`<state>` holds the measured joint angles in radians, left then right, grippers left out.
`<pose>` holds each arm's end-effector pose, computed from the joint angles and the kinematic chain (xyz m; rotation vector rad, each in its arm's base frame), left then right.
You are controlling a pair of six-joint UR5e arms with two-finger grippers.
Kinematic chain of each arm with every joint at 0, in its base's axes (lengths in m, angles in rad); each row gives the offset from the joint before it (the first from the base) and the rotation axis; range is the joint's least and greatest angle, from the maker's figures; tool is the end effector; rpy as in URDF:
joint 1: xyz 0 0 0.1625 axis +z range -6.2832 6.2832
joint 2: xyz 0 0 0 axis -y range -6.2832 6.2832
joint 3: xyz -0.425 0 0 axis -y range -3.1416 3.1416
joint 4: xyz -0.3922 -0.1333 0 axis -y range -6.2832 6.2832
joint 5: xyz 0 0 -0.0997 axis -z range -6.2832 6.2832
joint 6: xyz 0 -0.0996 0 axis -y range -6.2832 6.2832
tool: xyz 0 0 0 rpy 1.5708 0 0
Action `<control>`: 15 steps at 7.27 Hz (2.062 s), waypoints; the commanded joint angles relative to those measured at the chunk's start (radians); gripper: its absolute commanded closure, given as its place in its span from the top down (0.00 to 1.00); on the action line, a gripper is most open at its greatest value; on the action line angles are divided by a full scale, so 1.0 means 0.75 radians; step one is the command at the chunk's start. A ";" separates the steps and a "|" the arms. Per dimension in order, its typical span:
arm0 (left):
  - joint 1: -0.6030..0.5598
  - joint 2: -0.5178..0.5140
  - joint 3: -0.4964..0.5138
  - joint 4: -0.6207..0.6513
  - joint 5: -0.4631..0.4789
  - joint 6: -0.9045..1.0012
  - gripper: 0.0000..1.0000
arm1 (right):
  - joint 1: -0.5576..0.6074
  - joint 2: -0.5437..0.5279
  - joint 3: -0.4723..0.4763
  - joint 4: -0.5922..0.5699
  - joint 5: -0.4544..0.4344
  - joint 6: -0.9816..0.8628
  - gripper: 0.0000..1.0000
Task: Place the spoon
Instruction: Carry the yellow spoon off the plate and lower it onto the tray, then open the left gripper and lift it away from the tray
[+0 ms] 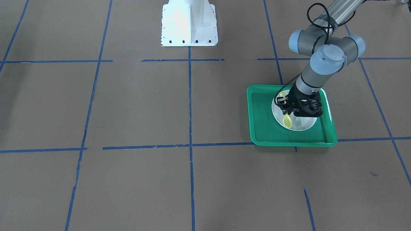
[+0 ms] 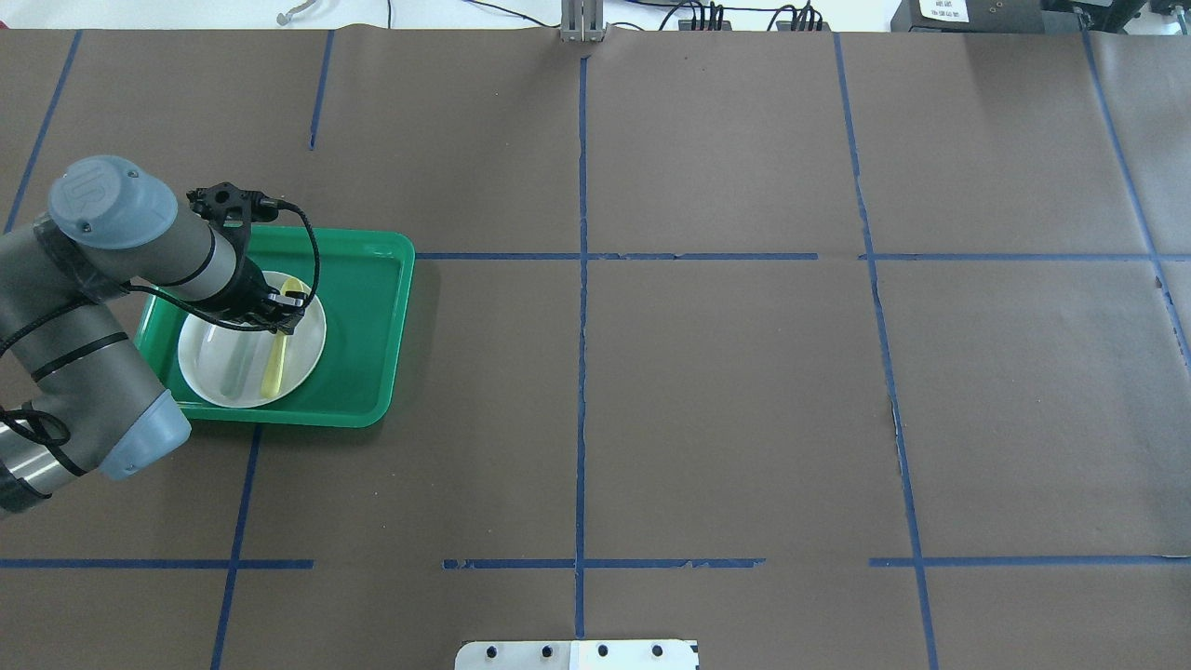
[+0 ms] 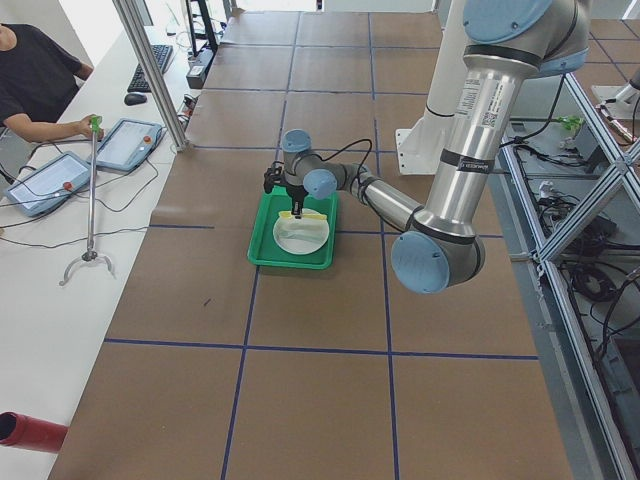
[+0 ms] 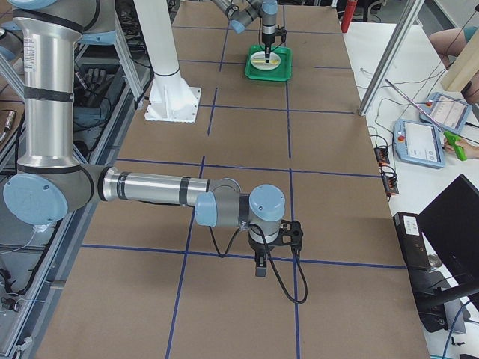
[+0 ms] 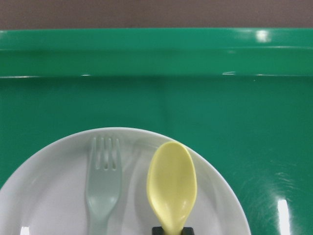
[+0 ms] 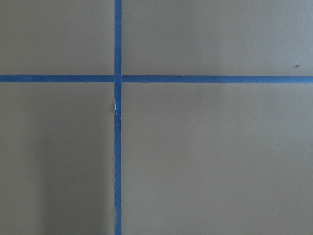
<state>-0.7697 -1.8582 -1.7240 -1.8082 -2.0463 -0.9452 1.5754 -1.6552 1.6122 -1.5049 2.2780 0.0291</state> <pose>0.3759 -0.4864 0.4092 0.0769 0.8023 0.0249 0.0707 -0.4571 0.6763 0.0133 -0.7074 0.0242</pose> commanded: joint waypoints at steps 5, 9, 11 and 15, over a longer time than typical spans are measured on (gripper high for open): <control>0.055 -0.191 0.137 0.038 0.000 -0.126 0.00 | 0.000 0.000 0.000 -0.002 0.000 0.000 1.00; 0.071 -0.187 0.208 -0.103 0.002 -0.126 0.00 | 0.000 0.000 0.000 -0.002 0.000 0.000 1.00; 0.071 -0.179 0.196 -0.099 0.000 -0.116 0.46 | 0.000 0.000 0.000 -0.002 0.000 0.000 1.00; -0.049 -0.175 0.074 -0.060 -0.002 -0.116 0.87 | 0.000 0.000 0.000 -0.002 0.000 0.000 1.00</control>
<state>-0.7500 -1.9908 -1.6124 -1.8707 -2.0455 -1.0331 1.5754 -1.6551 1.6122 -1.5054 2.2780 0.0291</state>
